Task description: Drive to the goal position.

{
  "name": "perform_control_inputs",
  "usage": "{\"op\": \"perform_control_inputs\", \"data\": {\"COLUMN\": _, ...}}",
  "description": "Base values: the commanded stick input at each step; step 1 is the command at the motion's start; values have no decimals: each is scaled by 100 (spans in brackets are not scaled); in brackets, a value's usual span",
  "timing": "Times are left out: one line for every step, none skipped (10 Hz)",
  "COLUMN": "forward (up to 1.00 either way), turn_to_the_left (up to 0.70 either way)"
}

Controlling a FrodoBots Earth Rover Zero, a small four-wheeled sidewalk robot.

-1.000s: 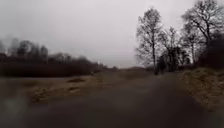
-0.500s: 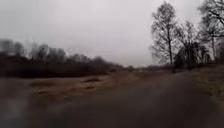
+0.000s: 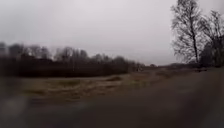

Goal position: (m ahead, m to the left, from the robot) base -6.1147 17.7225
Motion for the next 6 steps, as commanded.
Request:
{"op": "perform_control_inputs", "data": {"forward": 0, "turn_to_the_left": 70}}
{"op": "perform_control_inputs", "data": {"forward": 0, "turn_to_the_left": 70}}
{"op": "perform_control_inputs", "data": {"forward": 0, "turn_to_the_left": 70}}
{"op": "perform_control_inputs", "data": {"forward": 0, "turn_to_the_left": 70}}
{"op": "perform_control_inputs", "data": {"forward": 0, "turn_to_the_left": 70}}
{"op": "perform_control_inputs", "data": {"forward": 0, "turn_to_the_left": 70}}
